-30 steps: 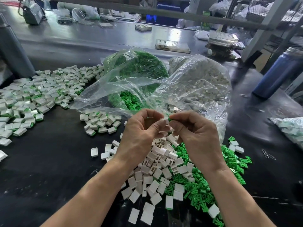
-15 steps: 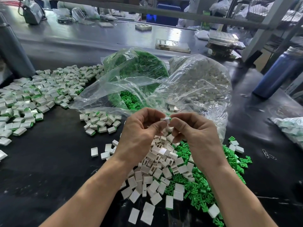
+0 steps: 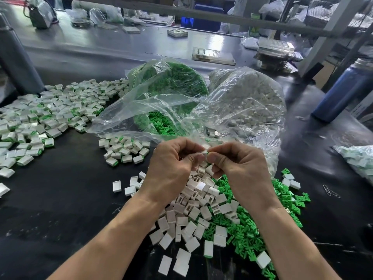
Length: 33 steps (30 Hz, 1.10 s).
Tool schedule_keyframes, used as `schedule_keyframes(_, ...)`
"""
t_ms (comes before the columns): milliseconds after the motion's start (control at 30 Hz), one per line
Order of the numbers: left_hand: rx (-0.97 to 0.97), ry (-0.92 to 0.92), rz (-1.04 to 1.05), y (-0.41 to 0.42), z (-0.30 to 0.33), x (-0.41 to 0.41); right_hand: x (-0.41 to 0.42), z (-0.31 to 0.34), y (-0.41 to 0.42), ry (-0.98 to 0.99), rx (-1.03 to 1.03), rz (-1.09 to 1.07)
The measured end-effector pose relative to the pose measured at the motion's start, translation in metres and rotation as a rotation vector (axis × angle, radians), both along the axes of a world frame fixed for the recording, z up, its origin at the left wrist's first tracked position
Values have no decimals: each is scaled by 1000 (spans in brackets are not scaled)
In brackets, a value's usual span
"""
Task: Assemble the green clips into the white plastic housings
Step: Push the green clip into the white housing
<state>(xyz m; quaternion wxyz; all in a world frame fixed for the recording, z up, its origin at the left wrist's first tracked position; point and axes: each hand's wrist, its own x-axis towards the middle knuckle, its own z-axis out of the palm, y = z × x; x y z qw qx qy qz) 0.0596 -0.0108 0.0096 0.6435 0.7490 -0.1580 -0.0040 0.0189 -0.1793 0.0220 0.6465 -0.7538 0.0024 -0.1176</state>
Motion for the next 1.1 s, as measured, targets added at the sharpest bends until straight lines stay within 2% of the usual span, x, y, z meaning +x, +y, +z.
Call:
schedule_keyframes(400,18,-20,-19,2,4,-2,-1,2,1,14,18,19)
schedule_keyframes(633,-82,10,-11,-1,7,-3,-1,1,6,-6,196,-24)
schedule_keyframes(933,-74,20,2,-1,8,-5,-2,3,9,29,205,-29)
schedule_keyframes(1100,-154,38,-5,-2,10,-7,-3,3,9,27,243,-16)
